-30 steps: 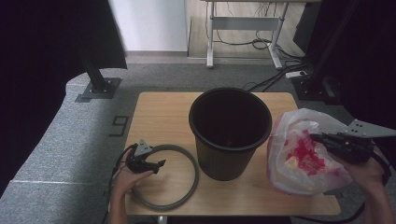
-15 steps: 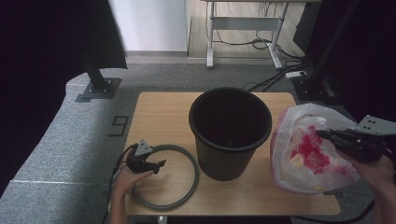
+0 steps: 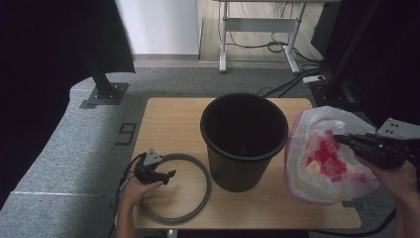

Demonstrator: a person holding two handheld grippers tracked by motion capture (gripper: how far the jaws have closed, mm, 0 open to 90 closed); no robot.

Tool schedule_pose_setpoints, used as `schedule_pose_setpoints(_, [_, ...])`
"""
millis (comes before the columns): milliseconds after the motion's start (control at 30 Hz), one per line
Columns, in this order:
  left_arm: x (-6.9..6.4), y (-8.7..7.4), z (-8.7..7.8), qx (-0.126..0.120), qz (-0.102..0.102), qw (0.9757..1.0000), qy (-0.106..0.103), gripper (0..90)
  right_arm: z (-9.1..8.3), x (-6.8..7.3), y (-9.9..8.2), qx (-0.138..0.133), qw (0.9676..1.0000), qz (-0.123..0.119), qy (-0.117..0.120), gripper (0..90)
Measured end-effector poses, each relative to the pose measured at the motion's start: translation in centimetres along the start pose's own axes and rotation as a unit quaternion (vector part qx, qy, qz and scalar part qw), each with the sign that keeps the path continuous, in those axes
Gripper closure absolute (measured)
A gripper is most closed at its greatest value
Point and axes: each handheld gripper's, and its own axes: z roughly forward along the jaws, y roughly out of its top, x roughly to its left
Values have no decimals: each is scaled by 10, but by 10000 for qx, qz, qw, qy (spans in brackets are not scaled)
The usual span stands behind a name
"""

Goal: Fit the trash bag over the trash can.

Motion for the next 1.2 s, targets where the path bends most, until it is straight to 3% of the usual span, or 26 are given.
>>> schedule_pose_setpoints(300, [0,0,0,10,3,10000,-7,187,-4,0,6,-192,9998,28,86,872])
schedule_pose_setpoints(633, [0,0,0,16,-2,10000,-11,187,-10,4,23,-314,9993,-132,160,872])
schedule_pose_setpoints(1200, [0,0,1,36,-2,10000,-20,187,-17,5,42,-528,9976,-202,408,873])
